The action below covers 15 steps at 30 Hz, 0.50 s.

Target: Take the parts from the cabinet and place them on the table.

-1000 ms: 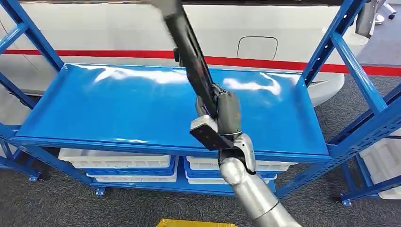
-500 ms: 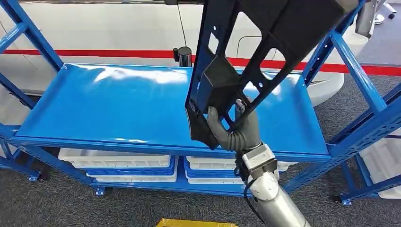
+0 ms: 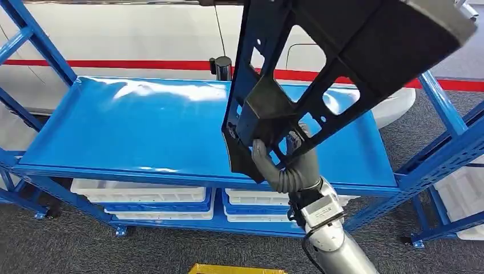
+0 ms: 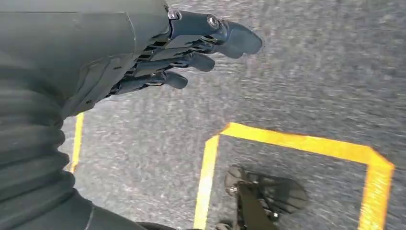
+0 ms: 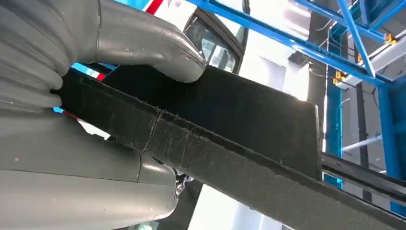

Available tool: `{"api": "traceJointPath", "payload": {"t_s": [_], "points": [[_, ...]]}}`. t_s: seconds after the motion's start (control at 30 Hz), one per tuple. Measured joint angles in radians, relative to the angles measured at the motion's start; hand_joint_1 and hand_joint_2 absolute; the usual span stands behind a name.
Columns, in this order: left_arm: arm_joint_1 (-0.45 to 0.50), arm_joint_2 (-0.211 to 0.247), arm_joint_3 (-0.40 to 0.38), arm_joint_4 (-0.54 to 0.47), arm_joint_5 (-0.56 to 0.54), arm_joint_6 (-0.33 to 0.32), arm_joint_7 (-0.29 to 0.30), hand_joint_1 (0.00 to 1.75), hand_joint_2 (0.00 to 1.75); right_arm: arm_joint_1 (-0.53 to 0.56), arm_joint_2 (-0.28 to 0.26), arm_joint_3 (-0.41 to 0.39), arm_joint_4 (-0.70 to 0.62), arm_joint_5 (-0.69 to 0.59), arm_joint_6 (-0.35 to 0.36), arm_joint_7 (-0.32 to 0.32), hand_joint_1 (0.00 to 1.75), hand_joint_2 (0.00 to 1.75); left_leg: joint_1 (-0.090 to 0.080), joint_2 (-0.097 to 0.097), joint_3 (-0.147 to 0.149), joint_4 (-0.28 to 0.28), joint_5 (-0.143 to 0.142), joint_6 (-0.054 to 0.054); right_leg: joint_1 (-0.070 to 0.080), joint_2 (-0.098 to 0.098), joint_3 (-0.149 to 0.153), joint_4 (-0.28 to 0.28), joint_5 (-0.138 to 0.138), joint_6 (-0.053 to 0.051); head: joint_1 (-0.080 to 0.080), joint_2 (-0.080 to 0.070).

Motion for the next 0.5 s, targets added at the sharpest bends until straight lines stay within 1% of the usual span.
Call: {"api": "traceJointPath", "payload": {"t_s": [0.07,0.2,0.37,0.5], "points": [[0.000,0.000,0.000,0.000,0.000,0.010,0.004,0.00,1.75,0.005,-0.003,0.005,-0.003,-0.009,0.000,0.000,1.75,1.75,0.000,0.000,0.000,0.000,0.000,0.000,0.000,0.000,0.000,0.000,0.000,0.000,0.000,0.000],[0.000,0.000,0.001,0.000,0.005,0.007,-0.006,0.00,1.75,0.018,-0.011,0.008,-0.006,-0.017,-0.004,0.001,1.75,1.75,0.000,0.000,0.000,0.000,0.000,0.000,0.000,0.000,0.000,0.000,0.000,0.000,0.000,0.000],[0.000,0.000,0.002,0.000,0.005,0.003,-0.006,0.00,1.75,0.035,-0.019,0.008,-0.008,-0.001,-0.032,0.003,1.75,1.75,0.000,0.000,0.000,0.000,0.000,0.000,0.000,0.000,0.000,0.000,0.000,0.000,0.000,0.000],[0.000,0.000,0.004,0.000,0.006,-0.013,-0.006,0.00,1.75,0.045,-0.021,0.009,-0.008,0.022,-0.063,0.014,1.75,1.75,0.000,0.000,0.000,0.000,0.000,0.000,0.000,0.000,0.000,0.000,0.000,0.000,0.000,0.000]]}}
